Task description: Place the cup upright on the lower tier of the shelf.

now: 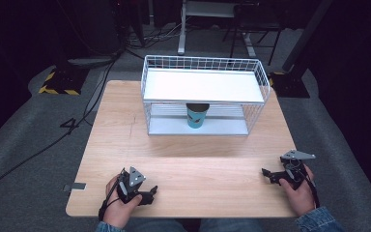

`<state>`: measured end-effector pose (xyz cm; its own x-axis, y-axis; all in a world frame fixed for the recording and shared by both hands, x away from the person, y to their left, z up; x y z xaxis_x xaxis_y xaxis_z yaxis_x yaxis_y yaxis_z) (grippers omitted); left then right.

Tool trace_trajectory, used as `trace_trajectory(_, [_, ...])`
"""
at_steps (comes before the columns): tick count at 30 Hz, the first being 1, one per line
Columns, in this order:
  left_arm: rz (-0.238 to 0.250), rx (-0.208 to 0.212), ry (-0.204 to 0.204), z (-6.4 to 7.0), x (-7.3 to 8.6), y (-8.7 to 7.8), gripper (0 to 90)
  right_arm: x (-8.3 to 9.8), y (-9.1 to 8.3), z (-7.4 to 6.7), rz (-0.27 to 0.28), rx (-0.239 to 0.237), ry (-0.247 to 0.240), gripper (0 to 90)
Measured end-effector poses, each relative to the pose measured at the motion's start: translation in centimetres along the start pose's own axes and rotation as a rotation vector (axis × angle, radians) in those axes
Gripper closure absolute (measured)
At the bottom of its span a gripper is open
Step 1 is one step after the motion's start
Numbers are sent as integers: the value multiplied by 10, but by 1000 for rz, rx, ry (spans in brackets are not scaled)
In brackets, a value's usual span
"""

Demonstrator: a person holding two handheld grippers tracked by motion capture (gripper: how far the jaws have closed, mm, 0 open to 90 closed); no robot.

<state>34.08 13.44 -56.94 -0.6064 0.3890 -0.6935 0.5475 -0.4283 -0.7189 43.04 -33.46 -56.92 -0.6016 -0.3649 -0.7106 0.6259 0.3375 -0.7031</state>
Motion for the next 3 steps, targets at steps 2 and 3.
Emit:
trace_trajectory(2, [-3, 3, 2, -1, 0, 0, 152, 0, 0, 0, 0, 0, 0, 1])
trace_trajectory(3, [-2, 4, -2, 0, 0, 0, 150, 0, 0, 0, 0, 0, 0, 2])
Point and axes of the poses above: each handheld gripper's, and its own axes: y roughly forward along the jaws, x roughly out of its underside, z roughly to its right, the point moved 9 cm from there along y, roughly forward along the jaws, and after that the axes turned 2 degrees about x, right-handed, at the moved point
